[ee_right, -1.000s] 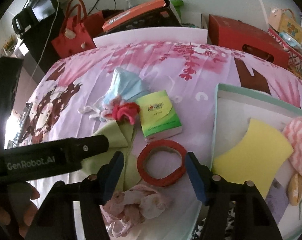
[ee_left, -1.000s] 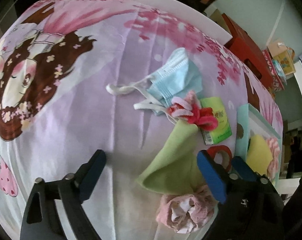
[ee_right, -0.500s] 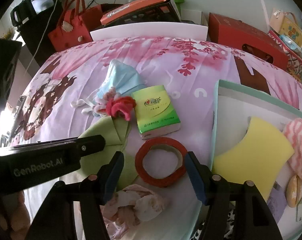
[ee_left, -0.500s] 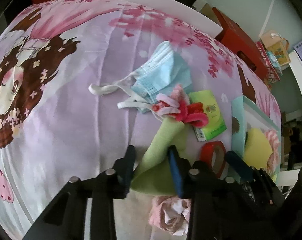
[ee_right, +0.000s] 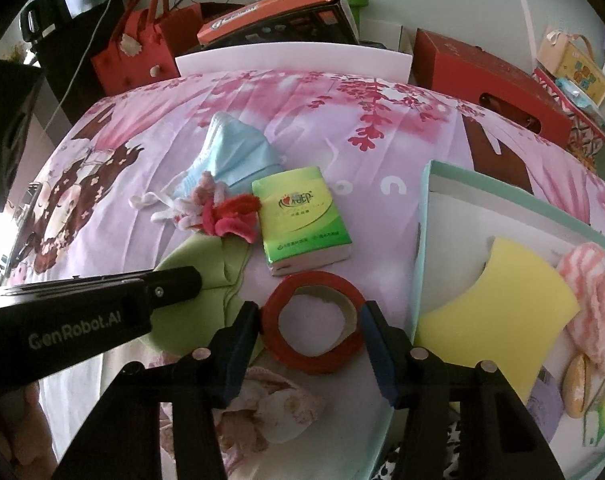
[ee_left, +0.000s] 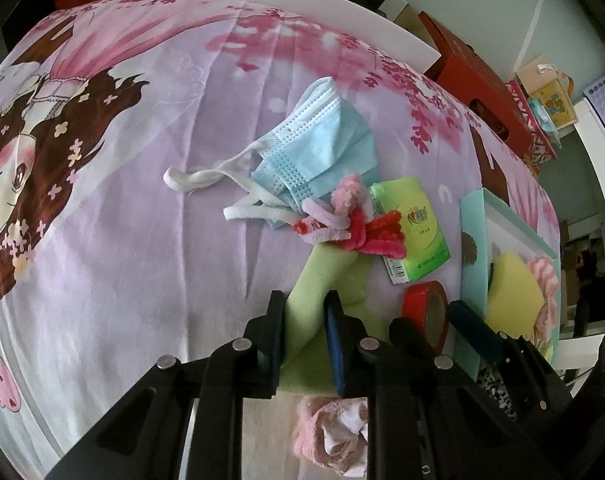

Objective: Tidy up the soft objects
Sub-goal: 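Grasp the red tape ring with the right tool while the left tool grasps the light green cloth, then lift and carry the red ring and green cloth over the tray with both tools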

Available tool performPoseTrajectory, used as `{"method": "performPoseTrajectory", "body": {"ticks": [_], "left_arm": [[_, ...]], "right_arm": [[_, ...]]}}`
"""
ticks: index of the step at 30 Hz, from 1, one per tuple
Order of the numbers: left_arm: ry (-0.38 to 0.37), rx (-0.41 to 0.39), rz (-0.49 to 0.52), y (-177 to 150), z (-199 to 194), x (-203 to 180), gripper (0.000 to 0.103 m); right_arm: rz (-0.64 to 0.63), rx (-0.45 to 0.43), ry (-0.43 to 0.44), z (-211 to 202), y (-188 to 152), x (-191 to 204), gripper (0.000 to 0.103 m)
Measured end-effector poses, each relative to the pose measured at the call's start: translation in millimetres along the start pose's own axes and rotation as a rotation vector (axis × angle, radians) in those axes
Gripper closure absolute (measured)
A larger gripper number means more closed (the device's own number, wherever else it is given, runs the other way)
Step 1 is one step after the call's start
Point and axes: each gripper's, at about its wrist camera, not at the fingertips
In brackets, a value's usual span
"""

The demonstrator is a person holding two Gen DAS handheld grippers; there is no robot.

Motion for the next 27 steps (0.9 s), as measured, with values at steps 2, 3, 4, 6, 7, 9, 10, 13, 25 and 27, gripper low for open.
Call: {"method": "performPoseTrajectory", "body": {"ticks": [2, 3, 4, 6, 7, 9, 10, 13, 25, 27], "left_arm": [[0.000, -0.002, 0.000, 0, 0, 0, 0.086], [-0.001, -0.004, 0.001, 1, 0, 0, 0.087], [-0.003, -0.006, 0.003, 1, -1, 0, 0.089], [-0.007, -0.011, 0.004, -1, -4, 1, 0.091], [-0.010, -0.015, 0.005, -1, -5, 1, 0.091], [-0.016, -0.019, 0.005, -2, -8, 2, 0.092], [-0.019, -0.021, 0.004, -1, -9, 2, 0.092], [-0.024, -0.028, 0.000, -2, -12, 4, 0.093], [-0.062, -0.101, 0.003, -17, -42, 12, 0.095], [-0.069, -0.127, 0.004, -18, -51, 12, 0.095]], "right_arm": [[0.007, -0.003, 0.011, -1, 0, -2, 0.049], [0.014, -0.005, 0.023, -2, 0, -4, 0.050], [0.018, -0.009, 0.047, -2, 0, -5, 0.061], [0.033, 0.002, 0.097, -1, 1, -6, 0.085], [0.029, 0.015, 0.086, 2, 0, -5, 0.085], [0.018, 0.035, 0.065, 7, 0, -3, 0.084], [0.020, 0.035, 0.067, 7, -1, -3, 0.084], [0.022, 0.025, 0.074, 5, 0, -4, 0.087], [0.044, -0.028, 0.113, -13, -1, -8, 0.090], [0.047, -0.047, 0.116, -19, 0, -9, 0.090]]}}
Point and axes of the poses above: each gripper's, at about its wrist camera, not at the fingertips, and z roughly the way its jaws point, x to its left, y to its top, and after that the axes turned 9 degrees about x, right-handed
